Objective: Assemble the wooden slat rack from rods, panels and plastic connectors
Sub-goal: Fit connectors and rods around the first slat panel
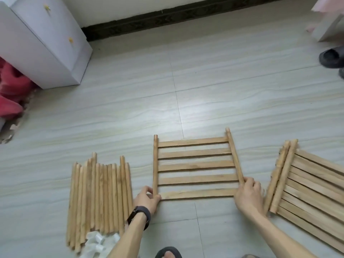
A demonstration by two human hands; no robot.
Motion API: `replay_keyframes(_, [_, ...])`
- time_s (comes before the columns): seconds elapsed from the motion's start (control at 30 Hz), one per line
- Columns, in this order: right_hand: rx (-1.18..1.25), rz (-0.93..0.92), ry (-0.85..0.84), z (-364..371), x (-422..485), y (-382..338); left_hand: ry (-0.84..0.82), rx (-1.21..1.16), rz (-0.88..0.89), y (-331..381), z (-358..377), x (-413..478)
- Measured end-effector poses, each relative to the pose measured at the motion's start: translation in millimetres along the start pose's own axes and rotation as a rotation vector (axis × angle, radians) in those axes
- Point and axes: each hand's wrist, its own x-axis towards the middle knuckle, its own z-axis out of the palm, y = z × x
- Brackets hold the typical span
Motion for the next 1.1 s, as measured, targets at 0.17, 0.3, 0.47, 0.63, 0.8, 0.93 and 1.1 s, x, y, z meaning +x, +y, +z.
replay_keyframes(0.17, [-0.139, -0.034, 0.038, -3, -16, 25, 0.021, 0.081, 0.086, -16, 22, -15])
replay_keyframes(0.3, [-0.206, -0.073, 0.003, -15, -18, 28, 0.019, 0.118, 0.116, -23, 33, -29])
replay_keyframes(0.47, [-0.256, -0.037, -0.097, -21, -23, 18, 0.014, 0.182, 0.103, -29, 30, -38])
replay_keyframes(0.63, [-0.342, -0.08, -0.148, -25, -28, 16, 0.031, 0.219, 0.048, -30, 28, -36])
replay_keyframes(0.8, [-0.416, -0.056, -0.266, -37, -16, 7, 0.038, 0.262, 0.038, -22, 30, -32])
replay_keyframes(0.93, [-0.603, -0.175, -0.154, -31, -14, 11, 0.043, 0.395, 0.148, -32, 25, -47])
replay_keyframes(1.1, [-0.601, -0.594, -0.158, 4, -47, -25, 0.184, 0.846, 0.3, -76, -25, -61])
